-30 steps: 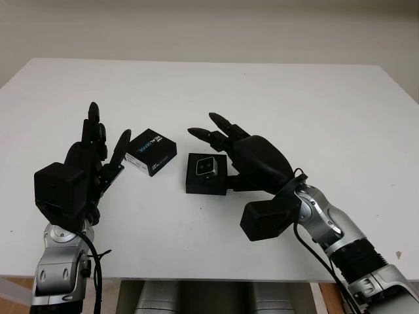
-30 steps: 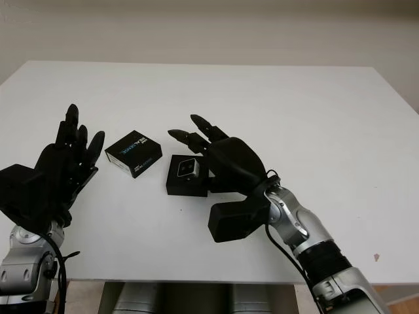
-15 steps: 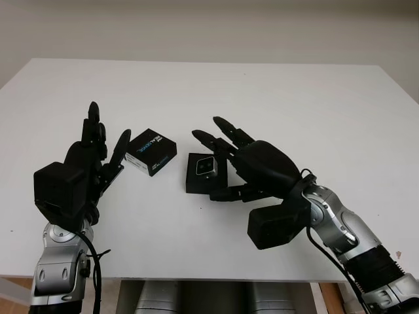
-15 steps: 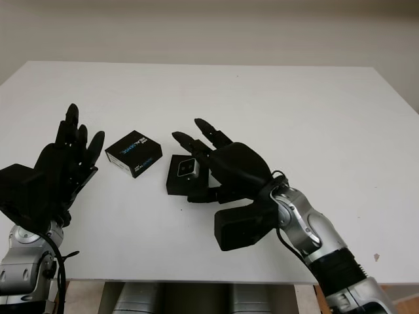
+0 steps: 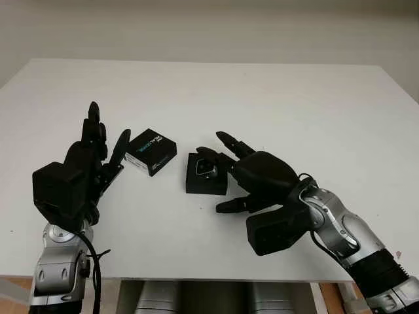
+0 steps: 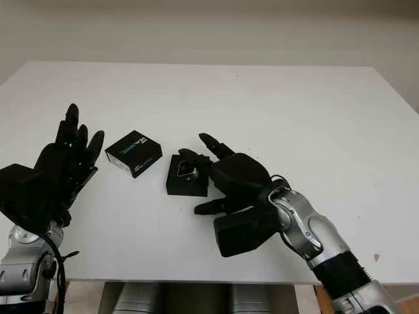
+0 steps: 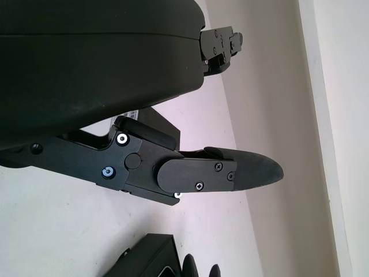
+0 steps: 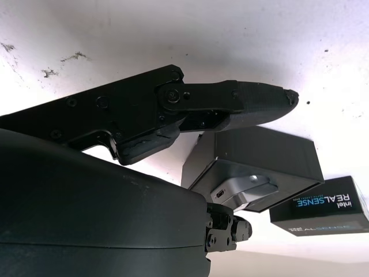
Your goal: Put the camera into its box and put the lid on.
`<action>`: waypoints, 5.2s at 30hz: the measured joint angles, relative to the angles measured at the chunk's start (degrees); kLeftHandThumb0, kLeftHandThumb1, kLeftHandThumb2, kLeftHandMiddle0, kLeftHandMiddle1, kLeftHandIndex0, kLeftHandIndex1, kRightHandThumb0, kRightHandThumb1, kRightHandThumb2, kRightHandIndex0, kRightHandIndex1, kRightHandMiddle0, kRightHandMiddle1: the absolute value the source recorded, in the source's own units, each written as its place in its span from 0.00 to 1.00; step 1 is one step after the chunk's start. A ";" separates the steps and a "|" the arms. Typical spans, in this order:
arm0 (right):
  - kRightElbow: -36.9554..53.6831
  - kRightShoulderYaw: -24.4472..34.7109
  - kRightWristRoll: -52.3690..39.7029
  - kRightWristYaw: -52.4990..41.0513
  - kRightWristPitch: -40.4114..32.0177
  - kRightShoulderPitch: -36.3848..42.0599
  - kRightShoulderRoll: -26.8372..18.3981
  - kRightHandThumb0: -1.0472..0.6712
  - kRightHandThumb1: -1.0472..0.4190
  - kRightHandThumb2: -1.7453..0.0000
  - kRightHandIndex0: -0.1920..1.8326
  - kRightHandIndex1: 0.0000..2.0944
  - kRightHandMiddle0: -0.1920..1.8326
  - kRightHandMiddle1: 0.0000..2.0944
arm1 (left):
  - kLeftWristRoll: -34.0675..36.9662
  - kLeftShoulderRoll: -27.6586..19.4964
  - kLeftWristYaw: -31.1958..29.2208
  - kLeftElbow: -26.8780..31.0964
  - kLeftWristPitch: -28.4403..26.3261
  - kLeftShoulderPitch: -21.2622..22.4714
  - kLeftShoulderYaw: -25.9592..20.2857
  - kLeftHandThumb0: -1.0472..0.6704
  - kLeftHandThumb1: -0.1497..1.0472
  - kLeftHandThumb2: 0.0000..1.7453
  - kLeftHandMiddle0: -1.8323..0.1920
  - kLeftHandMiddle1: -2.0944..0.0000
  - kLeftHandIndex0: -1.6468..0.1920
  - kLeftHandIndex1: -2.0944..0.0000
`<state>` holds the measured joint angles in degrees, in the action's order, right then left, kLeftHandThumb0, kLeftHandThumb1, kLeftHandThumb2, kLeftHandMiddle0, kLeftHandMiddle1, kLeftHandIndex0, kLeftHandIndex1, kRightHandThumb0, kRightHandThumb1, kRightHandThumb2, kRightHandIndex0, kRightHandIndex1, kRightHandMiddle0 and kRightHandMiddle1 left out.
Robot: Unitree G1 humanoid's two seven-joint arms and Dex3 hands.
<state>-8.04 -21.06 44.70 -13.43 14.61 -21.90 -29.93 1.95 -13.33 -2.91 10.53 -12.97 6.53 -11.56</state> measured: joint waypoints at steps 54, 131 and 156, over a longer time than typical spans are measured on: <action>8.78 19.17 -32.44 0.79 -18.40 -0.32 9.25 0.19 0.00 0.80 0.08 0.03 0.10 0.02 | -13.48 -2.80 5.72 -2.00 0.11 5.20 3.95 0.20 0.98 0.04 0.80 0.97 0.83 0.92; 8.10 24.35 -42.95 2.50 -26.06 -4.61 11.44 0.19 0.00 0.77 0.09 0.03 0.10 0.04 | -36.47 -10.76 9.01 -34.54 11.10 21.10 25.69 0.57 0.96 0.03 0.81 0.26 0.78 0.28; 8.23 25.85 -48.35 1.69 -25.58 -2.85 14.17 0.21 0.00 0.74 0.07 0.02 0.11 0.04 | -15.86 -15.29 -17.03 -20.47 10.18 28.58 15.93 0.58 0.92 0.03 0.72 0.28 0.73 0.26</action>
<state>0.19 4.79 -3.65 -11.74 -10.97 -24.75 -15.76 -13.91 -28.62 -19.94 -9.94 -2.79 35.11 4.37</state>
